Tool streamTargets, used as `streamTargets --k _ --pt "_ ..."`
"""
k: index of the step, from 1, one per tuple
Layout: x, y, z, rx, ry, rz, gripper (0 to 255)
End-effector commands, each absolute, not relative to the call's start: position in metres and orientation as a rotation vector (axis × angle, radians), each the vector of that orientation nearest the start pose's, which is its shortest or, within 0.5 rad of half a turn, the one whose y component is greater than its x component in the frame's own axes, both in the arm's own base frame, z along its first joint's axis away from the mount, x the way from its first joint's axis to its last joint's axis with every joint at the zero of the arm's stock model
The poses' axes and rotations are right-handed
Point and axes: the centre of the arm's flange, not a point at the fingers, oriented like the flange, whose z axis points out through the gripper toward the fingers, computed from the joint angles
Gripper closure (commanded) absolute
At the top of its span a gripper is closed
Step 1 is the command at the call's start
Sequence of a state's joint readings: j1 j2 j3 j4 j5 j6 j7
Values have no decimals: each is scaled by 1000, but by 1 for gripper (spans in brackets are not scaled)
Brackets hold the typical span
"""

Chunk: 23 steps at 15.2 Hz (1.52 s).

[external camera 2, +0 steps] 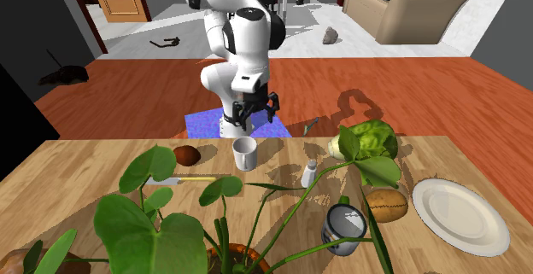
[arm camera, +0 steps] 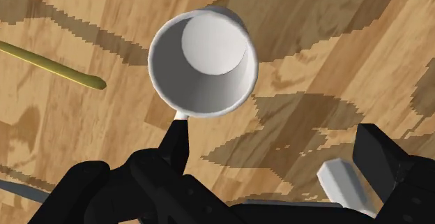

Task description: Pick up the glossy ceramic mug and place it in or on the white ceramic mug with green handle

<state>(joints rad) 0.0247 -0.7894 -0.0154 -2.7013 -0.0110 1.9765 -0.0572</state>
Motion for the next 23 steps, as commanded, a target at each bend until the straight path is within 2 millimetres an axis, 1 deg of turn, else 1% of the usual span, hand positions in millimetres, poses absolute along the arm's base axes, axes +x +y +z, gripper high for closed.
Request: streamTargets --k 1,4,5,12,13,20,21,23 --pt "313 4 436 -3155 -146 -87 0" --pt "309 4 397 -3180 -186 -62 0" --pt "308 4 387 -3185 -196 -55 0" --pt "309 2 350 -3185 -196 -55 0" --pt "309 2 347 -3185 -196 -55 0" --pt "309 2 347 -3185 -196 -55 0" --pt "309 2 347 -3185 -196 -55 255" --pt "309 2 347 -3185 -196 -55 255"
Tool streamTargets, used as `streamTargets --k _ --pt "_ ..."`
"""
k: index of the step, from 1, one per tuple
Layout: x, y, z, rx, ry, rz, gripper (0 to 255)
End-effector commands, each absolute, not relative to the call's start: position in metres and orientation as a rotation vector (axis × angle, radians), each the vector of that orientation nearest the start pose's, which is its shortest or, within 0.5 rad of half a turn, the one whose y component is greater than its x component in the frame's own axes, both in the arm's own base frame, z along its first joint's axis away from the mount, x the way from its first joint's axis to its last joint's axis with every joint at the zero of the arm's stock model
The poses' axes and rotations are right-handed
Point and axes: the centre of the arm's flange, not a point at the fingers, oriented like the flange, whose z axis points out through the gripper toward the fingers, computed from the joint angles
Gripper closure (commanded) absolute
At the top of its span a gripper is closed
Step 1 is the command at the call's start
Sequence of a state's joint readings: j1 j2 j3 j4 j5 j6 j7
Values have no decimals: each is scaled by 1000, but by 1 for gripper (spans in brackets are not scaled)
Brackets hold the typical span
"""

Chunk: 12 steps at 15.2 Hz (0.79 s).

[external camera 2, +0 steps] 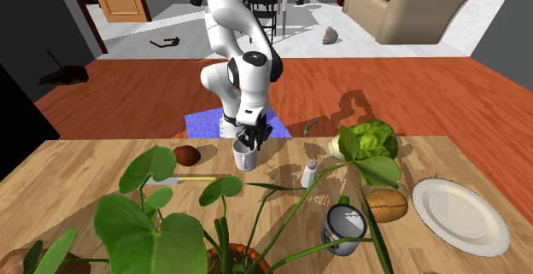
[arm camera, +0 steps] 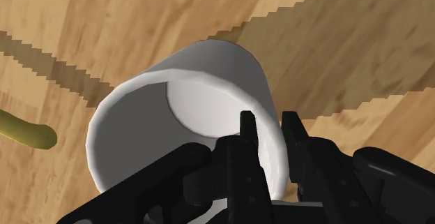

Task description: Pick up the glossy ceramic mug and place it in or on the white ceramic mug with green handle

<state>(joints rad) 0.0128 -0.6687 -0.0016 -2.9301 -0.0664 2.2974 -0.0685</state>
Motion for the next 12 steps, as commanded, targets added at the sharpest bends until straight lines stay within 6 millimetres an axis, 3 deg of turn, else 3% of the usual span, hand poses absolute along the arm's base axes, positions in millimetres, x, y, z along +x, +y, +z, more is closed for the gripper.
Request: streamTargets --k 1,7,12 --pt "309 2 347 -3185 -196 -55 255" --pt "309 2 347 -3185 -196 -55 255" --pt "309 2 374 -3185 -196 -55 255"
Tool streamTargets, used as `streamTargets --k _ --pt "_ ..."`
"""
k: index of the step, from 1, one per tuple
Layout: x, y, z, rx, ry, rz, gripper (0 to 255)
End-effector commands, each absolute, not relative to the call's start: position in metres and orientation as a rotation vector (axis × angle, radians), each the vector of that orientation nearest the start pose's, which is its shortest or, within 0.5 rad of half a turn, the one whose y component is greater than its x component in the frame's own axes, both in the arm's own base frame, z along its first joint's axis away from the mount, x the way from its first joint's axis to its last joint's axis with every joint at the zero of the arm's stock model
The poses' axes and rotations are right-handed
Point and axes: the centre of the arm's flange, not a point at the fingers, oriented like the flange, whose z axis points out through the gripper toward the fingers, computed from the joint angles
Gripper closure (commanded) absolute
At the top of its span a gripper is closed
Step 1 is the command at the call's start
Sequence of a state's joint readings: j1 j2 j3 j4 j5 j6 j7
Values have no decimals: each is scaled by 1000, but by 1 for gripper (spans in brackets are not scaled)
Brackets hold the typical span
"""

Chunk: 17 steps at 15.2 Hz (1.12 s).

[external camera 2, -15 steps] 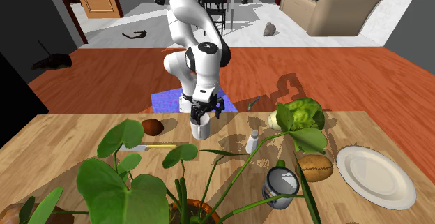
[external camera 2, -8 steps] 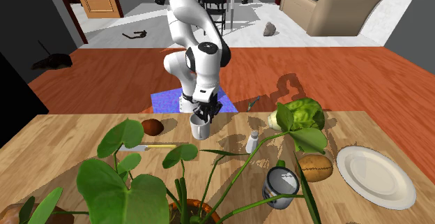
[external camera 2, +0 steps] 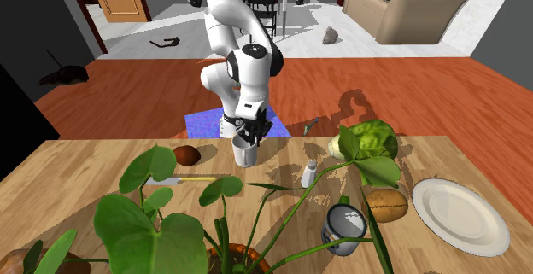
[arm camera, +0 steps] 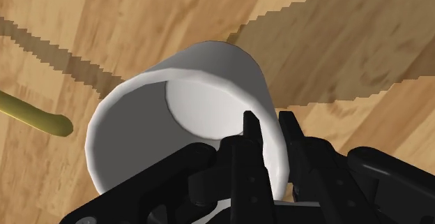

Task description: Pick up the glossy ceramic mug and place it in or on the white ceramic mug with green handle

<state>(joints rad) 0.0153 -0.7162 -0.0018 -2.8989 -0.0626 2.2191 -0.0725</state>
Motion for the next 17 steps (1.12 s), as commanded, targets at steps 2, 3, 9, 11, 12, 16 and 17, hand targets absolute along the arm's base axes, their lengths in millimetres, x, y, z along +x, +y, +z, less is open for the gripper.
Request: streamTargets --k 2,3,9,11,12,16,17 --pt "309 2 384 -3185 -196 -55 255" --pt "309 2 390 -3185 -196 -55 255" --pt "309 2 421 -3185 -196 -55 255" --pt "309 2 432 -3185 -196 -55 255" --pt "309 2 437 -3185 -196 -55 255" --pt "309 2 458 -3185 -196 -55 255" --pt "309 2 463 -3185 -196 -55 255"
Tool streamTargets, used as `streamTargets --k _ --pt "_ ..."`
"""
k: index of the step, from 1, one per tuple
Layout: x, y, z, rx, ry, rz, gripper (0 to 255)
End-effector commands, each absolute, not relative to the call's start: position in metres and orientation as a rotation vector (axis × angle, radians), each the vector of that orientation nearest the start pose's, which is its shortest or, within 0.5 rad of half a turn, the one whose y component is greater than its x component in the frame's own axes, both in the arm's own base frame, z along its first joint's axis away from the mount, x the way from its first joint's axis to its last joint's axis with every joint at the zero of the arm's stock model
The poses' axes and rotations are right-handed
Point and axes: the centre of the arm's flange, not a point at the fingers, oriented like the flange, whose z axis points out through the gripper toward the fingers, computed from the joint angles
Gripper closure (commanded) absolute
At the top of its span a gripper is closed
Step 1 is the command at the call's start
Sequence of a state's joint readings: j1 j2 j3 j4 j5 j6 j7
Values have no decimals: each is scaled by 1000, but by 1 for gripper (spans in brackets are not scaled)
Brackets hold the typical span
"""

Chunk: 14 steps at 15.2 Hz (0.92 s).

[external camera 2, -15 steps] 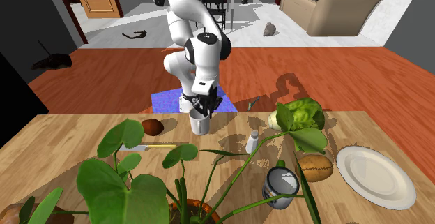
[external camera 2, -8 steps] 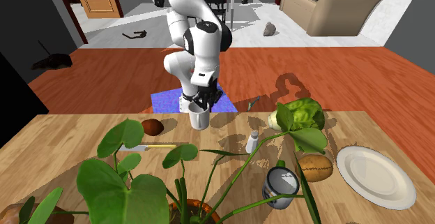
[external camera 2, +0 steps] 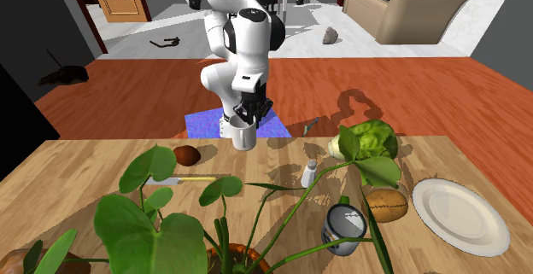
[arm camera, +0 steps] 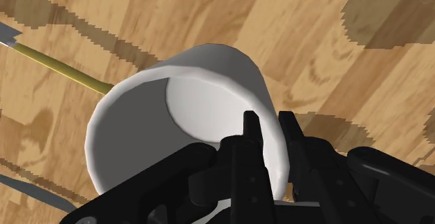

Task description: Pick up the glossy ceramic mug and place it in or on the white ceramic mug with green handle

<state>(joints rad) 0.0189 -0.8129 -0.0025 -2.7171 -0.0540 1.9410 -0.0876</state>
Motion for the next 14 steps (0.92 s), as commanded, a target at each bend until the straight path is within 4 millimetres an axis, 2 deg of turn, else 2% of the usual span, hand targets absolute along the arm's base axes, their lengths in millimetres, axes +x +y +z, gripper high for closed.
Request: streamTargets --k 1,11,14 --pt "309 2 469 -3185 -196 -55 255" --pt "309 2 519 -3185 -197 -55 255" --pt "345 19 521 -3185 -196 -55 255"
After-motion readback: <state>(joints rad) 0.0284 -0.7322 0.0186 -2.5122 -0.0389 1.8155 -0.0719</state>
